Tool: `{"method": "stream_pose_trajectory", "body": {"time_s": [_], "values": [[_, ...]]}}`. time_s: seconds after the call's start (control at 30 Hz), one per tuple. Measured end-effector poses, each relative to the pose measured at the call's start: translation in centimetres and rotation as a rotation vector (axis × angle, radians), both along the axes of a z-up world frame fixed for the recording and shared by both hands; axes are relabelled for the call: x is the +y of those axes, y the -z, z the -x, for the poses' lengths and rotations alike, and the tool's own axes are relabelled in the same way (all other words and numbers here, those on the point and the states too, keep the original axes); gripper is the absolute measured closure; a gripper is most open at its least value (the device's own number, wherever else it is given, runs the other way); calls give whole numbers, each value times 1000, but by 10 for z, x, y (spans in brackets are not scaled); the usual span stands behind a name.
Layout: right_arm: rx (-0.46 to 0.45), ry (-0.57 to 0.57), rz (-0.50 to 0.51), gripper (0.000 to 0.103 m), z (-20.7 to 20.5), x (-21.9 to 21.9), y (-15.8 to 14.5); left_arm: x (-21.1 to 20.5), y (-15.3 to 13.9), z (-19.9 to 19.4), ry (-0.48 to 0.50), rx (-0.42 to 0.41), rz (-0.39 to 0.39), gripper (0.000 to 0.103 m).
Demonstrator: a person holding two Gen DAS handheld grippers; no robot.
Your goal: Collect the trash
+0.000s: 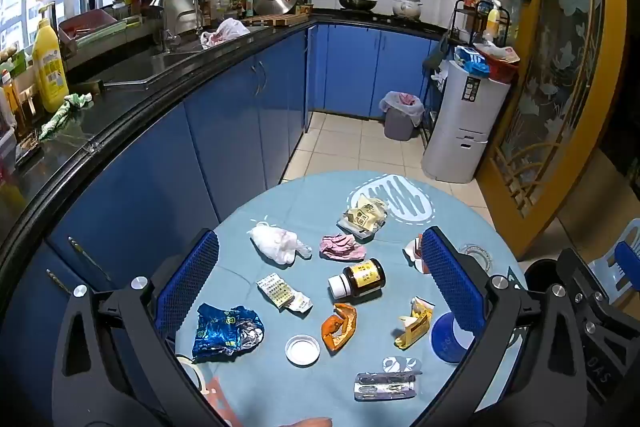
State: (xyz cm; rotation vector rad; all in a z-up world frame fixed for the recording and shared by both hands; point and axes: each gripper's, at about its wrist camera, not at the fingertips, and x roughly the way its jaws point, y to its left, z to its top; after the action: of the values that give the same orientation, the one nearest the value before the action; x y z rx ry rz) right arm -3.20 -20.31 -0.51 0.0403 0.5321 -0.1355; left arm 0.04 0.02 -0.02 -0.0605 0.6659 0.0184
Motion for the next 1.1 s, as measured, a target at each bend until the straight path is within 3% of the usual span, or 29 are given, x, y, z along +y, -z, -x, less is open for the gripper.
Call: {"method": "stream_pose_trajectory", "body": {"time_s": [1.1], "values": [[1,1,-2,6,1,-1,2,1,6,-1,6,1,-1,3]]}}
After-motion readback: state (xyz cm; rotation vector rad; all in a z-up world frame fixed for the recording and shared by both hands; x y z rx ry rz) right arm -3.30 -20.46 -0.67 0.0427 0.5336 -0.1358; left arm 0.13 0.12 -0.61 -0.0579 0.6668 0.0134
